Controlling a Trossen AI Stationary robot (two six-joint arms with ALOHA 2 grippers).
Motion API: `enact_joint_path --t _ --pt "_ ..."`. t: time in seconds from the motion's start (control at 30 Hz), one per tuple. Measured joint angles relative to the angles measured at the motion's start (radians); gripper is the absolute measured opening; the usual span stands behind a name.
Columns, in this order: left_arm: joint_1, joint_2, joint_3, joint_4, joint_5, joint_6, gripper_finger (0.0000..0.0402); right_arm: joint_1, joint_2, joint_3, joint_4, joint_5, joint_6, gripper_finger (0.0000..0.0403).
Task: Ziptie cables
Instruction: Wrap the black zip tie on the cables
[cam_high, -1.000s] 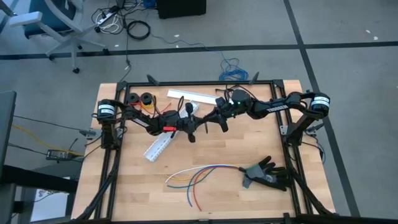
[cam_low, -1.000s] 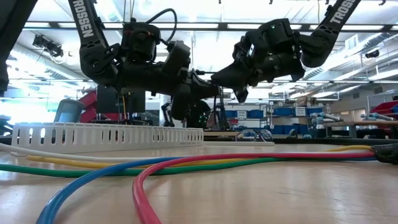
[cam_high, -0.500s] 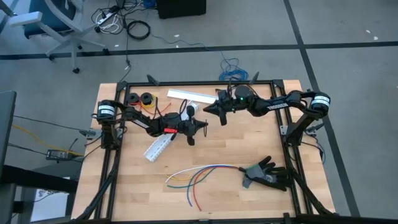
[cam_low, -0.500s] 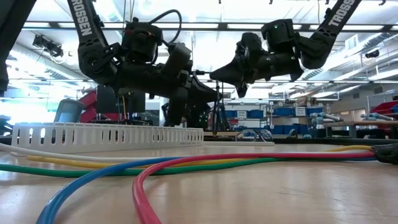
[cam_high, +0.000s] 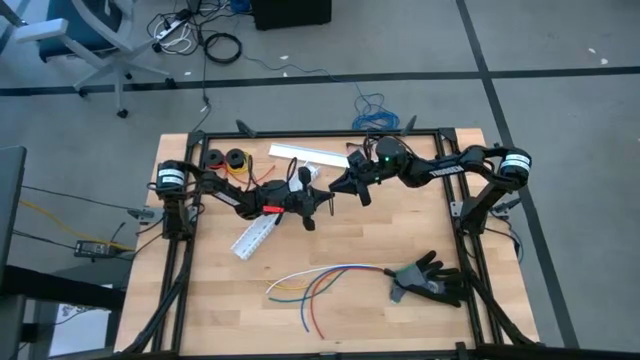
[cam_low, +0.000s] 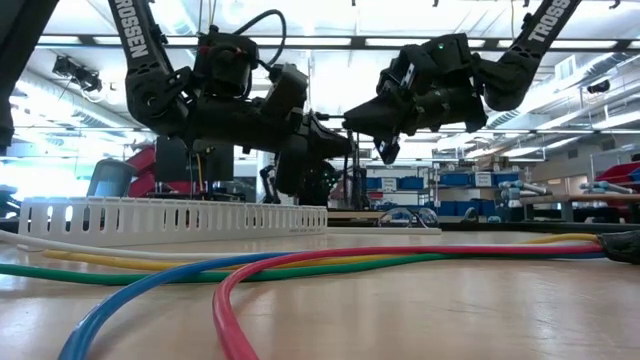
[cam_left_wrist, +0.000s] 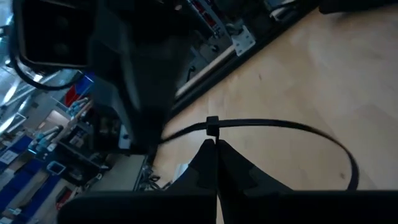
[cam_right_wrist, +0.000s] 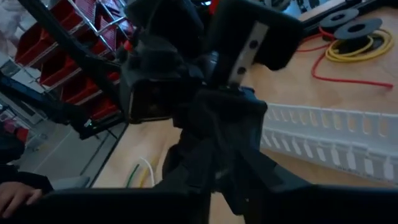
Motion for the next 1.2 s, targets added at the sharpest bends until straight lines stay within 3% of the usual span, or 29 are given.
enact_joint_path --t 0.27,0.73,1.2 --pt "0.000 0.000 0.000 0.022 0.001 -0.002 0.0001 0.003 0.000 0.000 -0.015 0.029 -0.008 0.0108" --pt "-0.009 0.000 0.000 0.022 0.003 -0.003 0.0002 -0.055 0.000 0.000 0.013 0.030 0.034 0.0108" --pt "-0.008 0.000 -0.001 0.024 -0.004 -0.003 0.0003 0.004 0.000 0.000 0.005 -0.022 0.044 0.0107"
